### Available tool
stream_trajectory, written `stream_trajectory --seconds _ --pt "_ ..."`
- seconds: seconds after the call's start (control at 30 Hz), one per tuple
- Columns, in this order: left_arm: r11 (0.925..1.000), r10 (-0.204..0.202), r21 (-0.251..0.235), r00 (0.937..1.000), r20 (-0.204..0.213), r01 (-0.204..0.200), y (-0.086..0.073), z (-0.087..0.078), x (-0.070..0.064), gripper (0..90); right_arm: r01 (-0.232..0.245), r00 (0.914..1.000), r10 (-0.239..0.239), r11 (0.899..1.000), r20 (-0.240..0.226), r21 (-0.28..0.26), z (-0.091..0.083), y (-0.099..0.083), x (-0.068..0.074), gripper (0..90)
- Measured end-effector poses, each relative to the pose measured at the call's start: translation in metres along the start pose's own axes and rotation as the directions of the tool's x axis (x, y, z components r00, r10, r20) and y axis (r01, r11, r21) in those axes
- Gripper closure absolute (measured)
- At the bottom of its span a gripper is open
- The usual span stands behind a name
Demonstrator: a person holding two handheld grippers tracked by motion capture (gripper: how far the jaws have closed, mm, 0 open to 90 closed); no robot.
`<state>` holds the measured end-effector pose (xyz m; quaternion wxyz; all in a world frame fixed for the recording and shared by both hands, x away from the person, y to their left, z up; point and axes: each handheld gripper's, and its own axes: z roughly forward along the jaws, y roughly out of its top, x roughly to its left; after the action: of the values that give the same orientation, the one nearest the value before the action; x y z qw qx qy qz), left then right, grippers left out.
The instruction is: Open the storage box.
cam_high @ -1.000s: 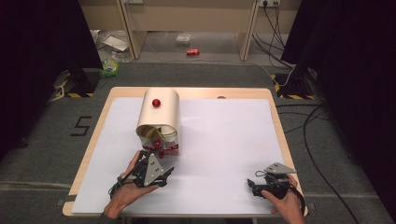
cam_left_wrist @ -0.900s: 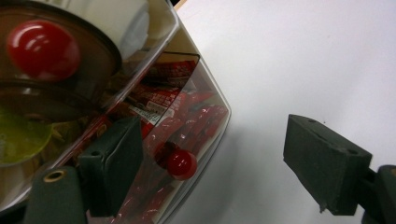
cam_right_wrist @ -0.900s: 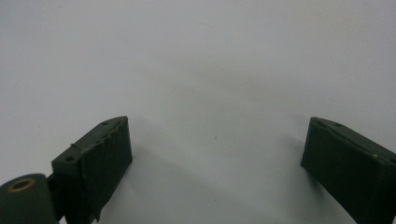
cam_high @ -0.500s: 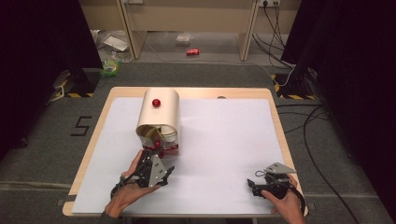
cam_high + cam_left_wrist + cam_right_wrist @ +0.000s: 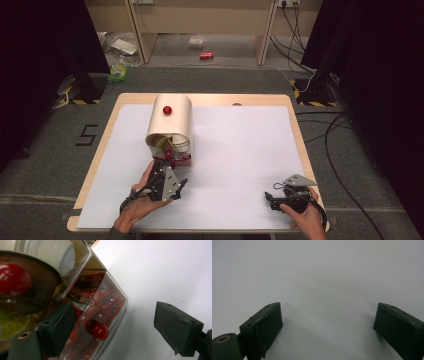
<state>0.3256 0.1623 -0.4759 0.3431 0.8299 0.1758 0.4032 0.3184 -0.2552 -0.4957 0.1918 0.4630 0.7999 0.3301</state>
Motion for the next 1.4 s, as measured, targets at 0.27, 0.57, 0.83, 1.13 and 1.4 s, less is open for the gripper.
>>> stream_trajectory --seconds 0.27,0.57,0.83,1.13,1.4 --pt "0.9991 -0.04 -0.013 0.9992 0.008 0.04 0.0 -0.002 0.0 16.4 0.001 1.0 -0.001 1.0 0.0 -0.001 0.0 0.0 0.0 8.4" --pt "0.9967 -0.077 -0.023 0.9967 0.024 0.078 0.0 -0.009 0.001 20.1 0.003 1.0 -0.003 1.0 0.0 0.0 0.0 0.0 0.0 8.4" --pt "0.9908 -0.126 -0.045 0.9913 0.039 0.127 -0.002 -0.016 0.002 25.0 0.002 1.0 -0.002 1.0 0.0 0.0 0.0 0.0 0.0 8.4" --pt "0.9834 -0.17 -0.057 0.9843 0.049 0.172 -0.003 -0.024 0.007 40.8 0.001 1.0 -0.001 1.0 0.0 0.0 0.0 0.0 0.0 8.4" --pt "0.9748 -0.21 -0.065 0.9761 0.057 0.213 -0.005 -0.028 0.013 52.0 0.003 1.0 -0.003 1.0 0.0 0.0 0.0 0.0 0.0 8.4"
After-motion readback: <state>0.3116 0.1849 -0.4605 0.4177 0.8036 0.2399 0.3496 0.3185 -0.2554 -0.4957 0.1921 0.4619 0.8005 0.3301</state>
